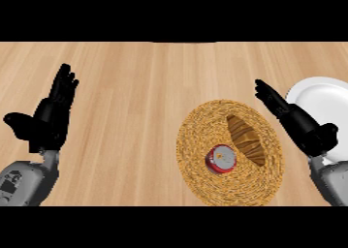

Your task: Pick the croissant from the placemat and place it in the plate

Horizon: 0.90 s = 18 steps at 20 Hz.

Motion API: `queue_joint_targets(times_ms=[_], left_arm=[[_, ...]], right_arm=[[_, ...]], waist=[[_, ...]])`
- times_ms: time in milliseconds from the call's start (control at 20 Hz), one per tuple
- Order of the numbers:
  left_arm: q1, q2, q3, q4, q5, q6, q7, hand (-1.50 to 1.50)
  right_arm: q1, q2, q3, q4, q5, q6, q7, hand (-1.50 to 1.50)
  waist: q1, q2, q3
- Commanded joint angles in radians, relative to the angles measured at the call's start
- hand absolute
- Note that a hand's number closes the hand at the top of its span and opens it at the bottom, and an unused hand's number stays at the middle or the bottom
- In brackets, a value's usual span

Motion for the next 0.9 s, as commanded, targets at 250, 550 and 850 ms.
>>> queue_joint_targets(times_ms=[250, 550, 850], left_arm=[[-0.014, 0.07, -0.039, 0.073, -0.075, -0.086, 0.016, 0.0], [-0.028, 0.045, -0.036, 0.096, -0.039, -0.123, 0.05, 0.0], [0.068, 0.005, -0.045, 0.033, -0.08, -0.132, 0.041, 0.0]], right_arm=[[-0.239, 0.399, 0.038, -0.061, -0.059, -0.293, 0.269, -1.5], [-0.06, 0.289, 0.247, 0.001, 0.359, -0.383, 0.163, -1.5], [0.014, 0.171, 0.259, -0.022, 0.518, -0.348, 0.034, -1.5]], waist=[[0.003, -0.042, -0.008], [-0.022, -0.041, -0.006], [-0.014, -0.045, -0.006]])
